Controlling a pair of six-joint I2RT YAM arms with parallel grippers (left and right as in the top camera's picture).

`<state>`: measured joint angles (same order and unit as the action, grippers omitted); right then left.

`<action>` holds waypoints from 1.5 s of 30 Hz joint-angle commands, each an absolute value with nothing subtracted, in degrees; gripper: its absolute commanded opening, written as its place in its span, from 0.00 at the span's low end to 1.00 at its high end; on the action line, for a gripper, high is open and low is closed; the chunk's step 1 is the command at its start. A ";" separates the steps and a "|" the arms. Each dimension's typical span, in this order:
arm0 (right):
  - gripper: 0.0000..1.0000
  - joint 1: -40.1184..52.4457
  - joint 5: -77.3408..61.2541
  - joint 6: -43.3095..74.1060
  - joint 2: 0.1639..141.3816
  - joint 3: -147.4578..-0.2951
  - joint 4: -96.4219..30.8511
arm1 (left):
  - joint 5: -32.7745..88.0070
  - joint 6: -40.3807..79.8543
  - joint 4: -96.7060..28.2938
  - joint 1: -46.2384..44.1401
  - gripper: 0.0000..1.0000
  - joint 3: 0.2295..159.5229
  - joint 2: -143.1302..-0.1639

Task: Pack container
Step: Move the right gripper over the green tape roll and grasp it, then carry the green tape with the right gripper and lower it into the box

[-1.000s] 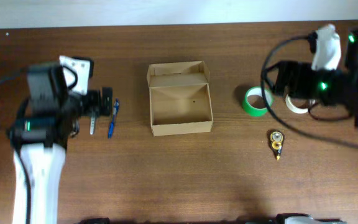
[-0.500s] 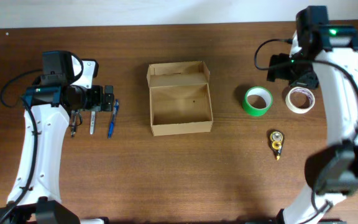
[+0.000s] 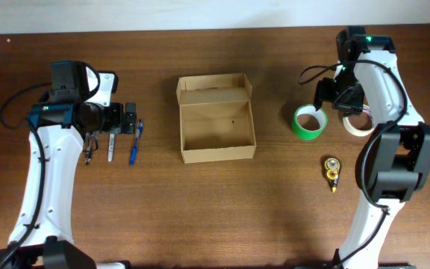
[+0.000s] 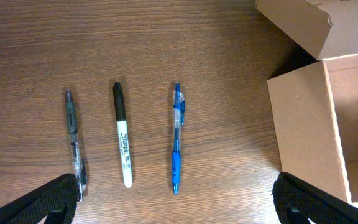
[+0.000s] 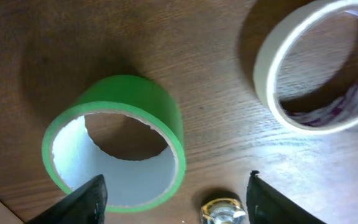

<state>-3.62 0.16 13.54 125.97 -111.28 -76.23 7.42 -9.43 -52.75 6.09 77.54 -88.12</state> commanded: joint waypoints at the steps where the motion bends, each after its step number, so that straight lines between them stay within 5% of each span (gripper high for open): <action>1: 0.68 -3.84 -2.17 14.04 127.98 -110.98 -75.77 | 7.05 -10.20 -52.80 6.33 0.99 78.83 -88.44; 11: 0.61 -3.84 -2.85 14.48 130.54 -105.38 -72.55 | 7.05 -10.20 -52.80 6.33 0.99 78.83 -88.44; 15: 0.47 -3.88 -2.96 15.57 130.63 -101.82 -69.95 | 7.05 -10.20 -52.80 6.33 0.99 78.83 -88.44; 19: 0.06 -3.81 -4.32 15.46 130.52 -100.92 -68.95 | 7.05 -10.20 -52.80 6.33 0.99 78.83 -88.44; 20: 0.04 -3.84 -4.34 15.46 130.32 -101.21 -68.95 | 7.05 -10.20 -52.80 6.33 0.99 78.85 -88.44; 32: 0.04 0.38 -6.42 9.91 117.32 -122.02 -77.93 | 7.05 -10.20 -52.80 6.33 0.99 78.83 -88.44; 45: 0.04 29.36 0.91 -8.99 116.55 -128.99 -77.84 | 7.05 -10.20 -52.80 6.33 0.99 78.83 -88.44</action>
